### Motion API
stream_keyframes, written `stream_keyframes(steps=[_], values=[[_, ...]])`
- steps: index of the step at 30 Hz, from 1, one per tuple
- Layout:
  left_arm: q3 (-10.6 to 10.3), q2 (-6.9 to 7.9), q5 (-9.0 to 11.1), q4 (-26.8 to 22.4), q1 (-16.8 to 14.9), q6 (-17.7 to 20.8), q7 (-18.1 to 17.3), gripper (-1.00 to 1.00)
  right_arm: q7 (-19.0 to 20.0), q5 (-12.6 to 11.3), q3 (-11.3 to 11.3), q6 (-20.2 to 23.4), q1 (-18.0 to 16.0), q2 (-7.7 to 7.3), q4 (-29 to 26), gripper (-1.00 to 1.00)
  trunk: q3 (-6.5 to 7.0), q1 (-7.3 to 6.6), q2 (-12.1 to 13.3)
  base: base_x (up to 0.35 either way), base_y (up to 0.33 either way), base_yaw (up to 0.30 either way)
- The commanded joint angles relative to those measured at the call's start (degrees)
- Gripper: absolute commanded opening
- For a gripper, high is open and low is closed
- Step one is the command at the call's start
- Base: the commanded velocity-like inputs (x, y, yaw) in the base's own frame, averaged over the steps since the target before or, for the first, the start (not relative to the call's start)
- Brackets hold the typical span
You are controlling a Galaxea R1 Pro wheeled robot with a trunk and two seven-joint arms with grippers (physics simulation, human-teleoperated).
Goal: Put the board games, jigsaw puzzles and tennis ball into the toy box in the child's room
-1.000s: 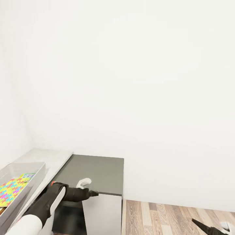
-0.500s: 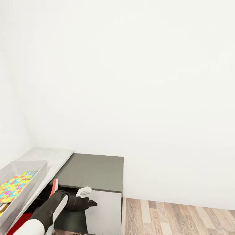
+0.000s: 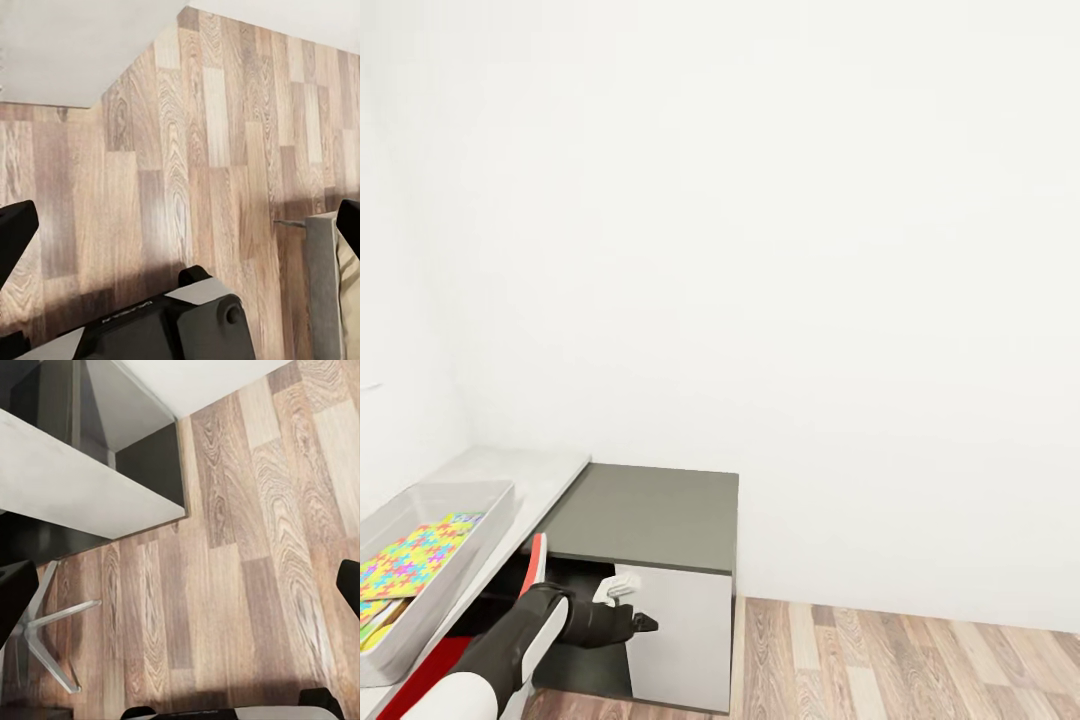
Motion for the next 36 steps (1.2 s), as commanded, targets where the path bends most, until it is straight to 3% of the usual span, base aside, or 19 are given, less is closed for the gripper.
stream_keyframes(steps=[1, 5, 9, 12, 15, 16, 20, 23, 28, 32, 36], values=[[-0.28, 0.06, 0.51, 0.00, -0.01, 0.27, 0.37, 1.00, 0.12, -0.25, -0.05, 0.51, 0.02, 0.01, -0.08, 1.00, -0.01, 0.02, -0.03, -0.009, 0.000, 0.000], [-0.32, -0.19, 0.51, 1.26, -0.01, 0.02, 2.34, 1.00, -0.02, -0.20, 0.05, 0.30, 0.02, 0.12, -0.07, 1.00, -0.01, 0.02, -0.03, -0.004, 0.000, 0.000], [-1.41, -2.55, 0.54, 5.31, -0.01, -3.20, 7.62, 1.00, -2.86, 0.19, 0.67, -1.35, 0.02, 0.30, -0.02, 1.00, -0.01, 0.02, -0.03, -0.001, 0.000, 0.000], [-2.17, -4.35, 0.57, 8.89, -0.01, -6.10, 12.73, 1.00, -6.99, 0.93, 3.38, -2.53, 0.02, 0.81, 0.00, 1.00, -0.01, 0.02, -0.03, 0.000, 0.000, 0.000], [-2.55, -5.78, 0.59, 12.01, -0.01, -8.50, 17.90, 1.00, -11.87, 1.56, 8.17, -3.58, 0.02, 1.97, 0.64, 1.00, -0.06, 0.02, -0.03, 0.000, 0.000, -0.004], [-2.68, -6.36, 0.59, 13.28, -0.01, -9.72, 20.16, 1.00, -14.51, 1.74, 10.74, -4.26, 0.02, 2.53, 1.37, 1.00, -0.10, 0.02, -0.03, 0.000, 0.000, -0.061], [-2.94, -7.33, 0.55, 17.69, -0.01, -14.11, 25.14, 1.00, -22.96, 1.94, 16.87, -7.29, 0.02, 3.52, 4.33, 1.00, -0.18, 0.02, -0.03, 0.000, 0.000, -0.041], [-3.03, -7.55, 0.53, 21.33, -0.01, -17.38, 27.26, 1.00, -27.88, 1.93, 19.44, -10.11, 0.02, 3.78, 6.71, 1.00, -0.20, 0.02, -0.03, 0.000, 0.000, -0.013], [-3.08, -7.71, 0.08, 25.67, 0.18, -21.63, 29.33, 1.00, -32.54, 2.00, 22.30, -12.79, 0.02, 5.01, 10.06, 1.00, -0.21, 0.02, -0.03, 0.000, 0.000, -0.004], [-3.10, -7.85, -2.55, 28.60, 1.35, -25.56, 30.66, 1.00, -34.92, 2.12, 24.39, -13.62, 0.02, 6.55, 11.93, 1.00, -0.21, 0.02, -0.03, 0.000, 0.000, 0.000], [-3.10, -8.08, -4.11, 29.24, 2.42, -26.96, 30.98, 1.00, -35.96, 2.04, 25.56, -13.76, 0.02, 6.88, 12.35, 1.00, -0.21, 0.02, -0.03, 0.000, 0.000, 0.000]])
